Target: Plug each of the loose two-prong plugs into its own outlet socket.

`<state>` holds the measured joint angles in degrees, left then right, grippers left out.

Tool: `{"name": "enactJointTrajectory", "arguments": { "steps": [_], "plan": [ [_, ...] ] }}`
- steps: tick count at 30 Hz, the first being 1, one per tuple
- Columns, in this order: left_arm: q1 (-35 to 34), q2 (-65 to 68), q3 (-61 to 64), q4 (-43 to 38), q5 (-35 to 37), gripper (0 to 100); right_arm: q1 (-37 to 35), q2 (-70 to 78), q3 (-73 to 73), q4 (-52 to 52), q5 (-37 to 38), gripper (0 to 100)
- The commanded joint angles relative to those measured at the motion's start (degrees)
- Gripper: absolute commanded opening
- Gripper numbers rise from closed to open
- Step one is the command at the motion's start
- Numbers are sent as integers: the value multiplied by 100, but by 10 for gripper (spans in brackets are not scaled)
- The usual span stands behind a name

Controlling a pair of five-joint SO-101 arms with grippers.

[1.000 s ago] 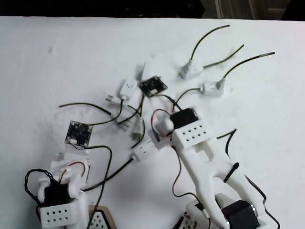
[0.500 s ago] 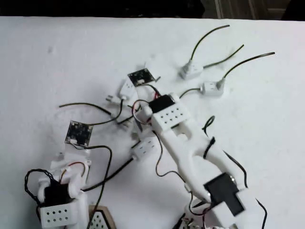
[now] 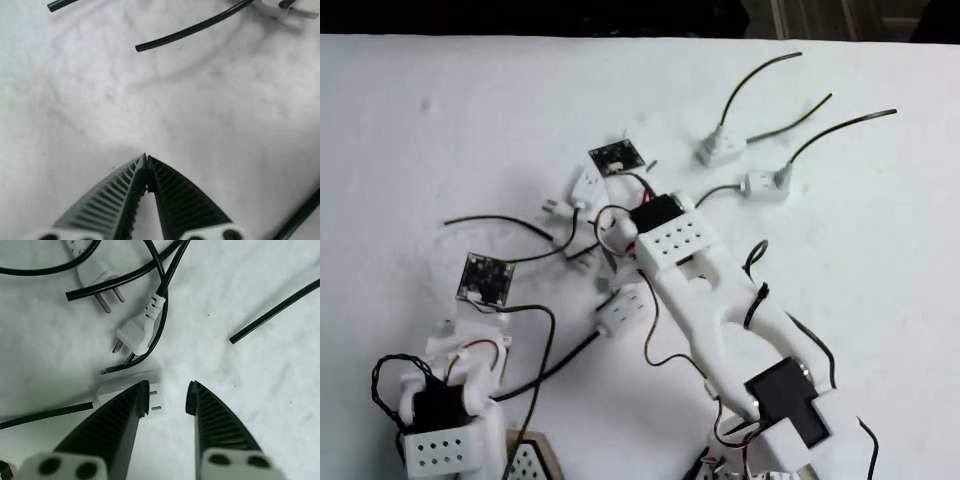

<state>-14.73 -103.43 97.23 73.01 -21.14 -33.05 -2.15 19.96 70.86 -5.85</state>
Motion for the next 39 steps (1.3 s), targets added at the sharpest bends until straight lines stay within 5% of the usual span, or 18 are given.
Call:
{"name": "enactJointTrajectory", "arguments": {
  "steps": [1,28,39],
  "plan": [
    [-57,-31,-18,26,70,24,-31,-13,-202,-66,-44,127],
    [48,-22,-18,26,70,24,-40,-4,-185,-75,-44,125],
    [48,-22,-18,26,70,24,-48,-31,334,-875,-18,124]
  ]
}}
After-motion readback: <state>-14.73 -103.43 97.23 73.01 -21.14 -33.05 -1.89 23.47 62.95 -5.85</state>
